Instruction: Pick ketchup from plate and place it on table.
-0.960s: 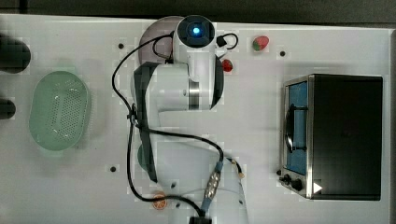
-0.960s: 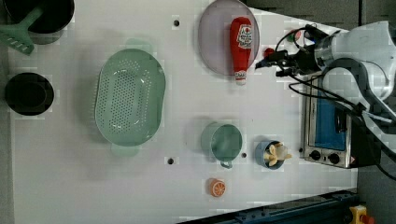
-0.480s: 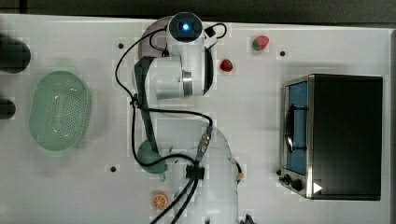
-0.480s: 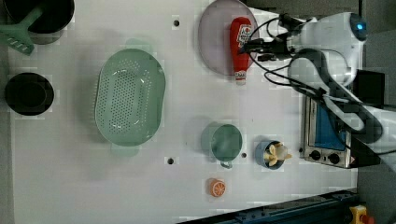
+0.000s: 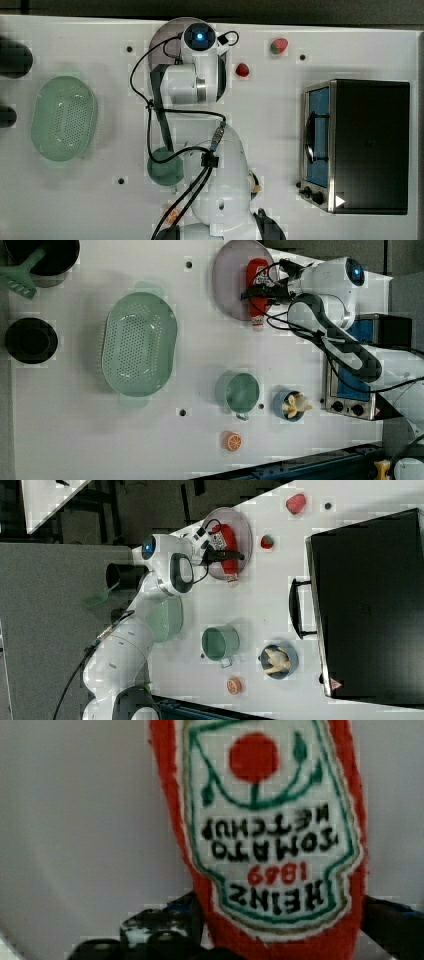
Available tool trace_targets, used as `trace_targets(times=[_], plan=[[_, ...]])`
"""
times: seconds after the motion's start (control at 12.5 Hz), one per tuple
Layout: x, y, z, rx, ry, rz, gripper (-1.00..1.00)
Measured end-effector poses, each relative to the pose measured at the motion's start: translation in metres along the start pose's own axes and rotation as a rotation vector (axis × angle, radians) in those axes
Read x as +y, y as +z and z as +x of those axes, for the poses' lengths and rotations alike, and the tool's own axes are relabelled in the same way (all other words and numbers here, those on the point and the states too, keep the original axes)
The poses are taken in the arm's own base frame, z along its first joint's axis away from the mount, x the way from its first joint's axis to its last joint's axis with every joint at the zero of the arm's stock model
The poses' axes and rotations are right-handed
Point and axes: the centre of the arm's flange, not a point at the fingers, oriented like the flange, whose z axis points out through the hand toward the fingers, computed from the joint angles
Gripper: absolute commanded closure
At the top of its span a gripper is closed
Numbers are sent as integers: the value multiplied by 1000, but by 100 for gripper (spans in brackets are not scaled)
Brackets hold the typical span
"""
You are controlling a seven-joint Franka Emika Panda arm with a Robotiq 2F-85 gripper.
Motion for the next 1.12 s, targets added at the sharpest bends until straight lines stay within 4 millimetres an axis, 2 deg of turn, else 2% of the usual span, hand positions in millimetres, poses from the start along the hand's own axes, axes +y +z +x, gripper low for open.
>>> trace_targets(times=[0.16,0.24,0.4,0.48,0.96,1.12], plan=[[-5,-10,9,37,-4,10,-100],[-6,-15,14,61,-4,15,-93],[-4,-20,19,74,0,14,-43],[-3,-22,20,82,-1,12,-27],[-3,-26,19,71,-3,3,-27],[3,-42,14,14,5,-14,-27]])
